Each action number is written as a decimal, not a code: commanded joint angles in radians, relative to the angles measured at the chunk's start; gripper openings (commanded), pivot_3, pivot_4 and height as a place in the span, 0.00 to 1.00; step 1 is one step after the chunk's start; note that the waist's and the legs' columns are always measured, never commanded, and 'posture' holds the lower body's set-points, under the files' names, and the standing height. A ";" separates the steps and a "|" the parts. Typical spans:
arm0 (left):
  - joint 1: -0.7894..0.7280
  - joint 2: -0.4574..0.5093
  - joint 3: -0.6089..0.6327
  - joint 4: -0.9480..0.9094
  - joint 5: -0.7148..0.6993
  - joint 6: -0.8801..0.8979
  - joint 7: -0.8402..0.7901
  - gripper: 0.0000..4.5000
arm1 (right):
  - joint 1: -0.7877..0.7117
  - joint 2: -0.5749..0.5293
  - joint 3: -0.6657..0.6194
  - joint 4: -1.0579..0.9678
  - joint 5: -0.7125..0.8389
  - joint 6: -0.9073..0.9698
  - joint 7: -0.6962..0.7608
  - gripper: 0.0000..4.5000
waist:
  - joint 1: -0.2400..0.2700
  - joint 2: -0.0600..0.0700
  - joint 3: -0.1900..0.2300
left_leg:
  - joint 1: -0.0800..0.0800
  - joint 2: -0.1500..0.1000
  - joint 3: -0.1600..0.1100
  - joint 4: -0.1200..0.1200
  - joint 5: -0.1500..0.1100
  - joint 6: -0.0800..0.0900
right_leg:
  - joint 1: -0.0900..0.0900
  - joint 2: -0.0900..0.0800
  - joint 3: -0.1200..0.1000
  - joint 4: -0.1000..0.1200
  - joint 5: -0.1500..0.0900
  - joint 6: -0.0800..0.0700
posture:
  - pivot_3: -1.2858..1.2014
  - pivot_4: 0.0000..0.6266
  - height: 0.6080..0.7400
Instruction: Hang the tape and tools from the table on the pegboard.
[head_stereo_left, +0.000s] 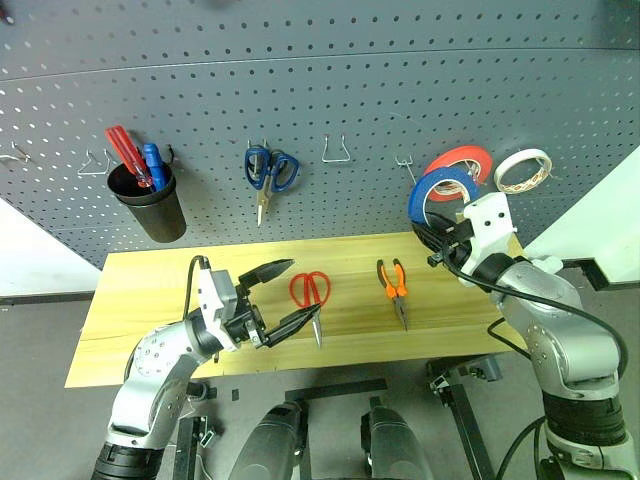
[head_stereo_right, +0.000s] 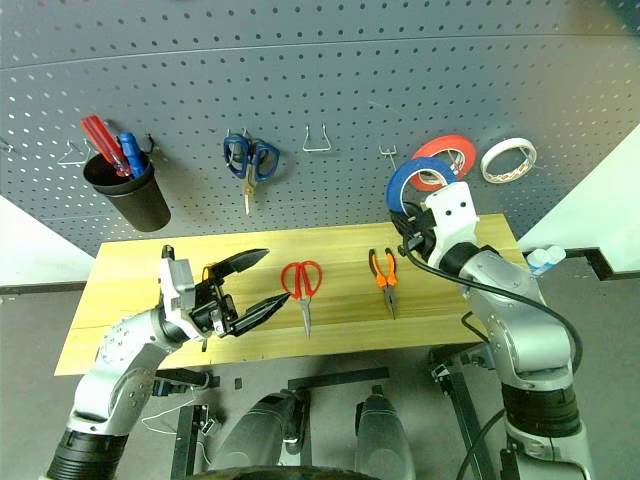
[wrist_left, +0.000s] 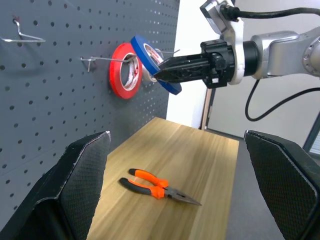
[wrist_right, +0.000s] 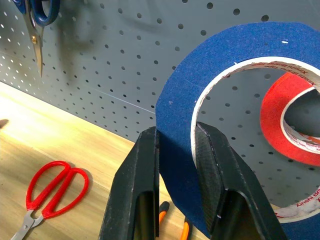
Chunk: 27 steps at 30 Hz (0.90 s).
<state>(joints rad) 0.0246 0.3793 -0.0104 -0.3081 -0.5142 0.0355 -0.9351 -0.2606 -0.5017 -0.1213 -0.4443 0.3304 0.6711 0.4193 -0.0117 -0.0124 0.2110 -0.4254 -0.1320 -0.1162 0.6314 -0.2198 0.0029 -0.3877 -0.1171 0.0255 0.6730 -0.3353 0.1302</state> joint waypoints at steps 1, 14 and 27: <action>0.002 -0.005 0.010 -0.029 -0.016 -0.028 0.000 1.00 | -0.025 -0.008 0.002 -0.018 -0.004 -0.025 0.005 0.15 | 0.000 0.000 0.000 | 0.000 0.000 0.000 0.000 0.000 0.000 | 0.000 0.000 0.000 0.000 0.000 0.000 | 0.52 0.26 1.00; 0.005 -0.011 0.002 -0.038 -0.018 -0.030 0.009 1.00 | -0.093 0.020 0.052 0.056 -0.027 -0.063 0.006 0.15 | -0.001 0.000 0.000 | 0.000 0.000 0.000 0.000 0.000 0.000 | 0.000 0.000 0.000 0.000 0.000 0.000 | 0.52 0.27 1.00; 0.023 -0.011 0.002 -0.065 -0.016 -0.024 0.028 1.00 | -0.153 0.064 0.094 0.175 -0.059 -0.134 0.011 0.15 | -0.001 0.000 0.000 | 0.000 0.000 0.000 0.000 0.000 0.000 | 0.000 0.000 0.000 0.000 0.000 0.000 | 0.52 0.29 1.00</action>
<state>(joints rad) 0.0407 0.3666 -0.0163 -0.3287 -0.5142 0.0279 -0.9110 -0.3900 -0.4476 -0.0212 -0.2594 0.2771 0.5716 0.4280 -0.0124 -0.0124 0.2111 -0.4254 -0.1319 -0.1162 0.6315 -0.2197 0.0030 -0.3879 -0.1170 0.0256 0.6734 -0.3352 0.1300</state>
